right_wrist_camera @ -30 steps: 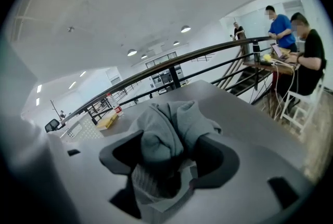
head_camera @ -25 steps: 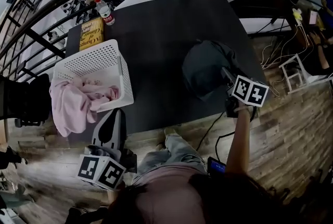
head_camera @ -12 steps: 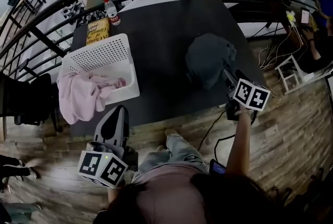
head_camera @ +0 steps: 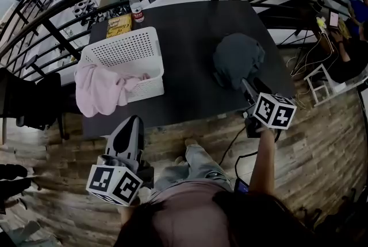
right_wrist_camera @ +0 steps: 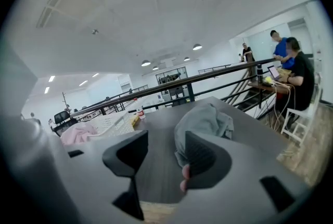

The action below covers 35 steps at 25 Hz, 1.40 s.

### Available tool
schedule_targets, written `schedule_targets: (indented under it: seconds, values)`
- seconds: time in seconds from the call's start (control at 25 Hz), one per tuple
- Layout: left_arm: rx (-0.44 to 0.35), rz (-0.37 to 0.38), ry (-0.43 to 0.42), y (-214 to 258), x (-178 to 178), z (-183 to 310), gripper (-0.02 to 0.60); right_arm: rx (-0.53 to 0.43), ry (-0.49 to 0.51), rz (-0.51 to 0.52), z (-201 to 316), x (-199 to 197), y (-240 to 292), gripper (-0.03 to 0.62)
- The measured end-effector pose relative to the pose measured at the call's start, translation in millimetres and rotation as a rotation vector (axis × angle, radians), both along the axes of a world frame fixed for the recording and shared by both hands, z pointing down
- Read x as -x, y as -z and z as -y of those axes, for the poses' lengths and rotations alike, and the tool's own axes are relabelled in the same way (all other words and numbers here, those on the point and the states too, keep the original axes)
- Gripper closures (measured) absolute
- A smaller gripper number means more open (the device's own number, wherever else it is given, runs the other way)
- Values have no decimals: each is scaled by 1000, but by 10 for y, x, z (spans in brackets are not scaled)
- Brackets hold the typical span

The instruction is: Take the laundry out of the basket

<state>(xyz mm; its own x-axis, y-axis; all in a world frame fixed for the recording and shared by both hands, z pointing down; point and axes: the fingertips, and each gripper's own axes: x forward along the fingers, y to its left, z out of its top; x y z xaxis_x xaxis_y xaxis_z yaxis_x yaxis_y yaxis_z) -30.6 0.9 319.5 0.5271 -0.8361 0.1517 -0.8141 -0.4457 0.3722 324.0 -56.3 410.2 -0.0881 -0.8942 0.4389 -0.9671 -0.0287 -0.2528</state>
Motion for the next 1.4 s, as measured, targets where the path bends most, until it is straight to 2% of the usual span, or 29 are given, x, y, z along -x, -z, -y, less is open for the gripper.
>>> schedule_targets:
  seconds: [0.24, 0.4, 0.56, 0.68, 0.96, 1.4]
  values:
    - [2, -20, 27, -26, 256, -231, 581, -28, 91, -48, -250, 522, 190, 411]
    - [15, -31, 31, -106, 341, -336, 581, -60, 144, -81, -423, 842, 335, 470]
    - [22, -37, 41, -121, 386, -426, 581, -105, 179, -96, -544, 1069, 503, 533]
    - [20, -35, 55, -100, 407, -464, 581, -131, 205, -101, -591, 1190, 614, 556]
    - [6, -32, 105, -29, 357, -495, 581, -164, 281, -69, -627, 1309, 775, 574]
    - [0, -10, 184, 16, -32, -528, 583, -197, 421, -19, -583, 1216, 869, 577]
